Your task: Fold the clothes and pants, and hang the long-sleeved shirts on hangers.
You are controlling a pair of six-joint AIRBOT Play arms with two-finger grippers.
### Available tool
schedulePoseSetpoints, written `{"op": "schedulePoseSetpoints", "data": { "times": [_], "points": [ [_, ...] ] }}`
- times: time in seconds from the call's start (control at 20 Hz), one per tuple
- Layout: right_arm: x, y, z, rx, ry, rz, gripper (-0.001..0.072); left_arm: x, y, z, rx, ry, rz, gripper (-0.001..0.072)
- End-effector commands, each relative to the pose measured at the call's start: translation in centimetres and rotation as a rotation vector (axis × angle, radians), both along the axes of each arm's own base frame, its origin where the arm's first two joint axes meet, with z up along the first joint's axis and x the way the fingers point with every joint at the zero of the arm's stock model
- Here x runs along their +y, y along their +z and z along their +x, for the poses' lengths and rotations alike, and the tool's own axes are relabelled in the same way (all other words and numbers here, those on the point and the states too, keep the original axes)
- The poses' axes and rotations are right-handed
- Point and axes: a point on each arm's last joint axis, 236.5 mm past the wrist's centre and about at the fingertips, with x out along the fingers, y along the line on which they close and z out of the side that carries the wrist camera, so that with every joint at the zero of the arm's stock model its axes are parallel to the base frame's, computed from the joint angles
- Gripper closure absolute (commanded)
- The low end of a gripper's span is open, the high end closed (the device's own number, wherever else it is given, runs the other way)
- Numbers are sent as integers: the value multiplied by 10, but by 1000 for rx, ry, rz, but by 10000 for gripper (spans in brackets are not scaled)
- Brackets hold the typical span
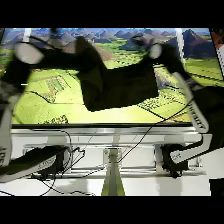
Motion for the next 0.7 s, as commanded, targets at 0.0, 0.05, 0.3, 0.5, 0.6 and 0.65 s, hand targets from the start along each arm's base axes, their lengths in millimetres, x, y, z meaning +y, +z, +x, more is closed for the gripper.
{"op": "schedulePoseSetpoints", "data": {
  "times": [0.0,0.05,0.3,0.5,0.6,0.65],
  "points": [
    [-139,25,-10,59,-224,-90,684,-117,-13,0,-123,-12,-131,692],
    [-166,36,-11,42,-284,-87,683,-143,-12,3,-190,17,-169,692],
    [-247,49,-20,16,-471,-85,683,-206,-36,-4,-299,102,-252,400],
    [-259,50,-19,1,-498,-79,105,-208,-39,-5,-304,103,-250,1],
    [-247,52,-11,-28,-436,-37,83,-198,-33,5,-319,111,-242,1],
    [-230,51,-8,-29,-393,27,83,-192,-33,8,-330,96,-218,1]
  ]
}}
